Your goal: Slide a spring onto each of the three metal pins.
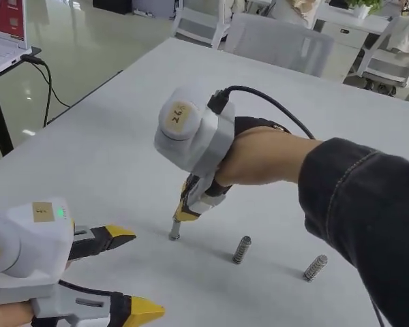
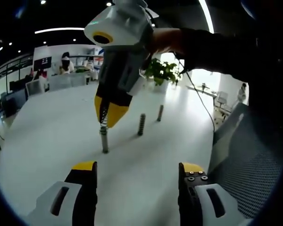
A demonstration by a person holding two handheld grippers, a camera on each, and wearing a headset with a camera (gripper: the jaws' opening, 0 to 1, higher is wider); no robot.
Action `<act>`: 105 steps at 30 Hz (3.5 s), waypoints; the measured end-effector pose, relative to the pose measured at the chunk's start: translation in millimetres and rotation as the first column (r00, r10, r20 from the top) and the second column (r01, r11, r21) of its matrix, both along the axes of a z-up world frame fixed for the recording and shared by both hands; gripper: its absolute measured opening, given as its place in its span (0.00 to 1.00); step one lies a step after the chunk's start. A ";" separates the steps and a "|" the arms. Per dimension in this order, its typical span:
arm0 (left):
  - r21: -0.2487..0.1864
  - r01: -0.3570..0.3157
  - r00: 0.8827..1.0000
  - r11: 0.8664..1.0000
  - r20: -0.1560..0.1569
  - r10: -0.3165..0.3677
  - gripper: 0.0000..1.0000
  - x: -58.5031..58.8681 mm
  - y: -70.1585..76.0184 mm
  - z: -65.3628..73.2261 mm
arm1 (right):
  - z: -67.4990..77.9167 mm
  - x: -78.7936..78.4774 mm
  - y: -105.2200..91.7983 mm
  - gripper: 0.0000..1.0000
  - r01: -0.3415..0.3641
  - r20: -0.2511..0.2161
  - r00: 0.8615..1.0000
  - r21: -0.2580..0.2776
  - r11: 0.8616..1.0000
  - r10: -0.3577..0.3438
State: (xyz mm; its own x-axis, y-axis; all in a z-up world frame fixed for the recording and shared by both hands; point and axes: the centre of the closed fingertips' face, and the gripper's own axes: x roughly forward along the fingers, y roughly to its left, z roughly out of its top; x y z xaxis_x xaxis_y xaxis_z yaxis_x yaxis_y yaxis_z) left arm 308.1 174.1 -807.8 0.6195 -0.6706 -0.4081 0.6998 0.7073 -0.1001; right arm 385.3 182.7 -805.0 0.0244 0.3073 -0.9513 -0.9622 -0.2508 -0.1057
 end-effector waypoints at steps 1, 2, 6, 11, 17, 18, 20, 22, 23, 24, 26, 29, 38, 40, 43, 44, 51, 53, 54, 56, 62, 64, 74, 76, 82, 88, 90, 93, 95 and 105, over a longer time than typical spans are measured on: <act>0.001 0.000 1.000 1.000 -0.004 0.000 0.65 -0.2 0.0 -0.6 | -0.4 0.4 1.9 0.08 0.006 -0.006 1.000 0.004 1.000 -0.006; 0.001 0.001 1.000 1.000 -0.003 -0.001 0.65 -0.5 0.0 -0.9 | -0.6 0.8 3.0 0.08 0.009 -0.008 1.000 0.008 1.000 -0.009; 0.002 0.003 1.000 1.000 -0.004 -0.003 0.65 -0.6 -0.5 -1.2 | -9.7 -1.2 0.3 0.08 0.006 -0.008 1.000 -0.022 1.000 -0.006; 0.001 0.000 1.000 1.000 -0.006 0.000 0.64 -0.6 1.1 -1.7 | -19.3 -4.9 0.4 0.08 -0.001 -0.016 1.000 -0.045 0.999 0.000; 0.002 0.002 1.000 1.000 -0.010 -0.002 0.64 -2.0 1.0 -3.0 | -29.6 -9.8 0.0 0.08 -0.011 -0.021 1.000 -0.066 0.998 0.010; 0.003 0.002 1.000 1.000 -0.011 -0.002 0.64 -2.0 1.2 -3.3 | -31.3 -10.9 -0.6 0.08 -0.011 -0.026 1.000 -0.072 0.997 0.009; 0.003 0.001 1.000 1.000 -0.012 -0.001 0.64 -2.2 1.6 -3.6 | -34.4 -11.7 -0.7 0.08 -0.012 -0.032 0.999 -0.079 0.997 0.010; 0.004 0.001 1.000 1.000 -0.013 -0.001 0.63 -2.4 1.9 -4.0 | -36.5 -12.6 -1.4 0.08 -0.012 -0.037 0.999 -0.085 0.996 0.009; 0.005 0.001 1.000 1.000 -0.013 -0.001 0.63 -2.5 1.9 -4.0 | -37.4 -13.2 -1.8 0.08 -0.013 -0.038 0.999 -0.088 0.996 0.009; 0.004 0.001 1.000 1.000 -0.014 -0.001 0.63 -2.6 2.0 -4.2 | -38.0 -13.9 -2.5 0.08 -0.014 -0.040 0.999 -0.092 0.996 0.010; 0.005 0.001 1.000 1.000 -0.015 -0.001 0.63 -2.7 2.4 -4.8 | -40.8 -15.4 -3.7 0.08 -0.017 -0.043 0.999 -0.101 0.995 0.012; 0.005 0.001 1.000 1.000 -0.016 -0.001 0.63 -2.5 2.7 -5.2 | -44.1 -16.6 -5.5 0.08 -0.024 -0.043 0.999 -0.112 0.993 0.019; 0.008 0.002 1.000 1.000 -0.024 -0.002 0.63 -2.1 4.1 -7.8 | -46.4 -18.8 -4.9 0.09 -0.021 -0.047 0.999 -0.108 0.994 0.016; 0.008 0.003 1.000 1.000 -0.022 -0.002 0.62 -2.0 3.9 -7.5 | -46.3 -19.4 -4.9 0.09 -0.021 -0.049 0.999 -0.105 0.994 0.016; 0.009 0.003 1.000 1.000 -0.021 -0.003 0.63 -1.7 3.5 -7.0 | -46.6 -19.9 -5.1 0.09 -0.021 -0.049 0.999 -0.102 0.995 0.016; 0.009 0.004 1.000 1.000 -0.020 -0.004 0.62 -1.7 3.7 -7.0 | -47.0 -20.8 -5.7 0.09 -0.025 -0.052 0.998 -0.104 0.994 0.019; 0.011 0.004 1.000 1.000 -0.026 -0.004 0.62 -2.4 3.5 -8.2 | -48.5 -21.3 -7.5 0.15 -0.031 -0.050 0.998 -0.095 0.995 0.026; 0.012 0.005 1.000 1.000 -0.026 -0.005 0.62 -2.4 3.4 -8.6 | -48.6 -21.1 -7.9 0.19 -0.028 -0.053 0.998 -0.090 0.996 0.023; 0.012 0.005 1.000 1.000 -0.027 -0.005 0.62 -2.5 3.2 -8.7 | -48.9 -20.7 -8.7 0.20 -0.023 -0.057 0.998 -0.087 0.996 0.019; 0.012 0.006 1.000 1.000 -0.027 -0.006 0.62 -2.6 2.7 -8.5 | -49.3 -19.8 -10.5 0.23 -0.018 -0.060 0.998 -0.084 0.996 0.013; 0.016 0.009 0.999 1.000 -0.032 -0.008 0.62 -2.8 2.0 -9.0 | -49.6 -14.0 -22.1 0.29 0.012 -0.064 0.998 -0.079 0.997 -0.017; 0.017 0.011 0.999 1.000 -0.033 -0.010 0.62 -3.0 1.0 -8.7 | -49.4 -12.0 -26.8 0.31 0.022 -0.065 0.998 -0.075 0.997 -0.027; 0.024 0.020 0.999 1.000 -0.034 -0.020 0.62 -3.4 -3.6 -7.3 | -49.4 -5.2 -49.7 0.38 0.090 -0.080 0.992 -0.057 0.994 -0.094; 0.026 0.020 0.999 0.999 -0.036 -0.020 0.62 -3.8 -3.7 -7.6 | -49.2 -5.4 -54.0 0.39 0.100 -0.087 0.991 -0.056 0.993 -0.104; 0.031 0.024 0.999 0.999 -0.037 -0.023 0.62 -4.5 -5.3 -6.9 | -49.1 -1.8 -64.7 0.41 0.138 -0.087 0.986 -0.038 0.990 -0.141; 0.036 0.029 0.999 0.999 -0.040 -0.027 0.62 -5.0 -6.3 -7.1 | -47.8 -1.1 -72.7 0.44 0.177 -0.096 0.980 -0.009 0.984 -0.177; 0.038 0.030 0.999 0.999 -0.040 -0.028 0.62 -5.1 -6.4 -7.0 | -47.5 0.0 -75.6 0.44 0.188 -0.095 0.978 -0.001 0.982 -0.188; 0.040 0.032 0.999 0.999 -0.041 -0.030 0.63 -5.0 -6.9 -6.6 | -46.7 1.9 -81.6 0.45 0.208 -0.098 0.974 0.009 0.978 -0.206; 0.042 0.033 0.999 0.999 -0.042 -0.032 0.63 -4.9 -7.5 -6.7 | -45.7 2.5 -84.6 0.46 0.221 -0.096 0.971 0.018 0.975 -0.218; 0.052 0.050 0.998 0.997 -0.052 -0.047 0.62 -5.5 -11.6 -7.5 | -42.7 8.3 -101.5 0.49 0.275 -0.087 0.959 0.055 0.960 -0.270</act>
State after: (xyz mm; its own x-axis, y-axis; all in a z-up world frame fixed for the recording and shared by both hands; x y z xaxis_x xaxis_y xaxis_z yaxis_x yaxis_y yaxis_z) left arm 302.7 162.5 -815.3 0.5647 -0.6759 -0.4736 0.7282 0.6781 -0.0995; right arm 393.7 81.2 -847.8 0.0427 0.3613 -0.9315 -0.9990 0.0274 -0.0351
